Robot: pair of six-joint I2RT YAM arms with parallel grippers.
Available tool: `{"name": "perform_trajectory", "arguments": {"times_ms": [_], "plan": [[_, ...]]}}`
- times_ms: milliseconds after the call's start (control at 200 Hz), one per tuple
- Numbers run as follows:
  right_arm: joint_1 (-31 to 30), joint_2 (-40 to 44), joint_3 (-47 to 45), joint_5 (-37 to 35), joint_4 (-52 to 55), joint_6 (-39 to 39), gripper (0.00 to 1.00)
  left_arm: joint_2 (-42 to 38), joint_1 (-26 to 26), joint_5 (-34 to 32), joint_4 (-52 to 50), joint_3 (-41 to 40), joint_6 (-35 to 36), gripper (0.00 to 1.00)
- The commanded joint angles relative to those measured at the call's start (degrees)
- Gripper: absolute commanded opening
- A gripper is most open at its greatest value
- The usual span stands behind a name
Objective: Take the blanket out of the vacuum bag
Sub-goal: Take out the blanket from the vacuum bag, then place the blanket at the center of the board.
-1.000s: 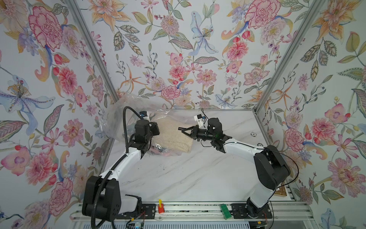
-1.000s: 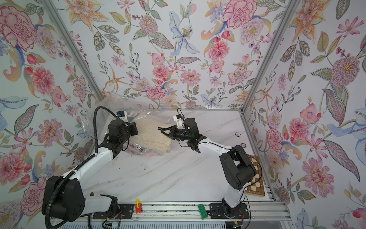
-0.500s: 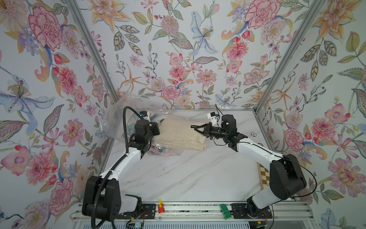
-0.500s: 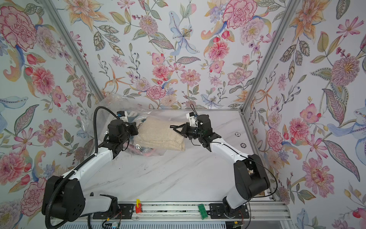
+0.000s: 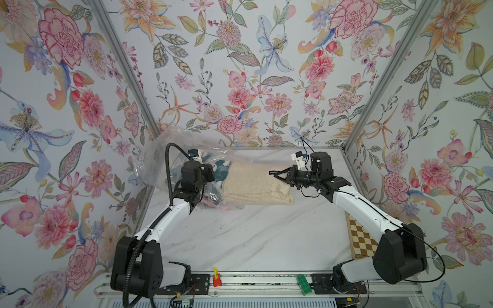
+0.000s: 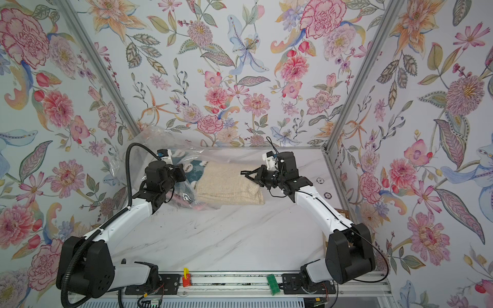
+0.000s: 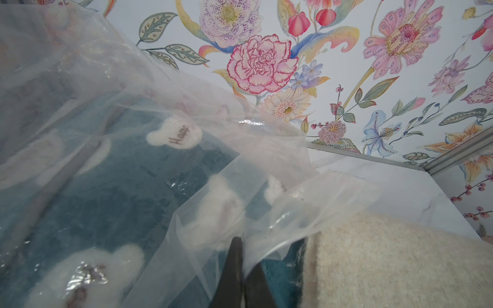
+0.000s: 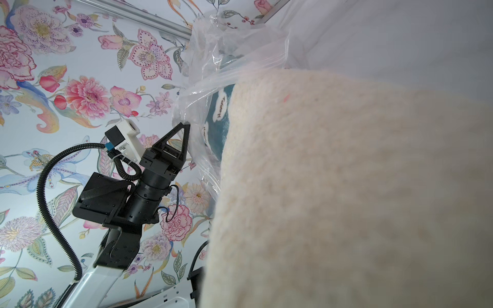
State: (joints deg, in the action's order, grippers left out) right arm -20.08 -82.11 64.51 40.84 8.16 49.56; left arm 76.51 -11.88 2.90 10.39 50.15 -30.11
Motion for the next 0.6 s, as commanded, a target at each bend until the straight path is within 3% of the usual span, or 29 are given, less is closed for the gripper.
{"name": "perform_trajectory", "arguments": {"times_ms": [0,390,595], "plan": [[0.7,2.1,3.6,-2.2,6.0,-2.9,0.00,0.6,1.2,0.3,2.9,-0.5,-0.3,0.00],[5.1,4.9,8.1,-3.4,15.2,-4.8,0.00,2.7,1.2,2.7,4.9,0.3,-0.5,0.00],[7.9,5.9,9.9,-7.9,15.6,-2.2,0.00,2.9,1.2,3.8,7.0,-1.2,-1.9,0.00]]}}
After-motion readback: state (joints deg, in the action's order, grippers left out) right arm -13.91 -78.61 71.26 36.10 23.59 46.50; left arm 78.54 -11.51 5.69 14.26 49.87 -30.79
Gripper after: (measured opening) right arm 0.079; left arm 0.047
